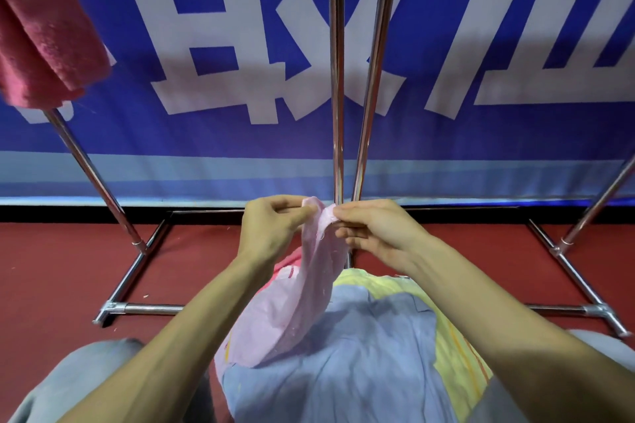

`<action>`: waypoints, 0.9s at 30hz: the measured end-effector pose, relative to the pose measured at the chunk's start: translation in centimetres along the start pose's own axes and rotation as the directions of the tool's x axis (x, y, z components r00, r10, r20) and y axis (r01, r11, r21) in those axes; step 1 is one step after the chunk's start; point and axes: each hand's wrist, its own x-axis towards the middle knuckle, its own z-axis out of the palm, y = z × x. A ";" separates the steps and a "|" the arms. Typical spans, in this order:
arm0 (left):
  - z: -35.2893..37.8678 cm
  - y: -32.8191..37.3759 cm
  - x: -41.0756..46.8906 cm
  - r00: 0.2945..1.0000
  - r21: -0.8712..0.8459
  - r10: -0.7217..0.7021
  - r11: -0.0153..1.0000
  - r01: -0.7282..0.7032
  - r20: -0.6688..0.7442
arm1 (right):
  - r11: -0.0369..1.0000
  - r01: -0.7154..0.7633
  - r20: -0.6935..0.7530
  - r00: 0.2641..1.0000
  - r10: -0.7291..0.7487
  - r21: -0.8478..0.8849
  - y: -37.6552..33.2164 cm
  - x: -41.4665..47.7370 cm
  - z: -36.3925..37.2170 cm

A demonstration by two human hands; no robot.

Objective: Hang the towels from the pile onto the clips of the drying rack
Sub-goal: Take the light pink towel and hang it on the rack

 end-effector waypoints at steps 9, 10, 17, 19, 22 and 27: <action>0.1 1.0 -1.6 0.962 0.149 0.209 0.961 -0.235 0.174 | 0.998 -0.061 -0.036 0.998 0.061 -0.008 -0.2 0.1 0.1; -0.1 1.0 -1.6 0.955 0.201 0.232 0.942 -0.268 0.184 | 0.997 -0.080 -0.024 0.996 0.080 0.025 -0.4 0.1 0.1; -0.4 1.0 -1.2 0.917 0.385 0.365 0.832 -0.399 0.161 | 0.998 -0.046 0.050 0.998 0.048 -0.031 -1.0 -0.1 -0.3; -0.5 1.1 -1.1 0.928 0.406 0.339 0.835 -0.372 0.152 | 0.980 0.014 -0.030 0.999 -0.020 -0.198 -1.3 -0.1 -0.8; -0.9 1.0 -0.6 0.946 0.428 0.296 0.843 -0.325 0.134 | 0.828 0.137 -0.121 0.964 -0.239 -0.543 -1.1 0.3 -1.7; -1.1 1.7 -0.6 0.918 0.381 0.320 0.839 -0.389 0.233 | 0.548 0.275 0.156 0.954 -0.254 -0.790 0.6 0.9 -1.2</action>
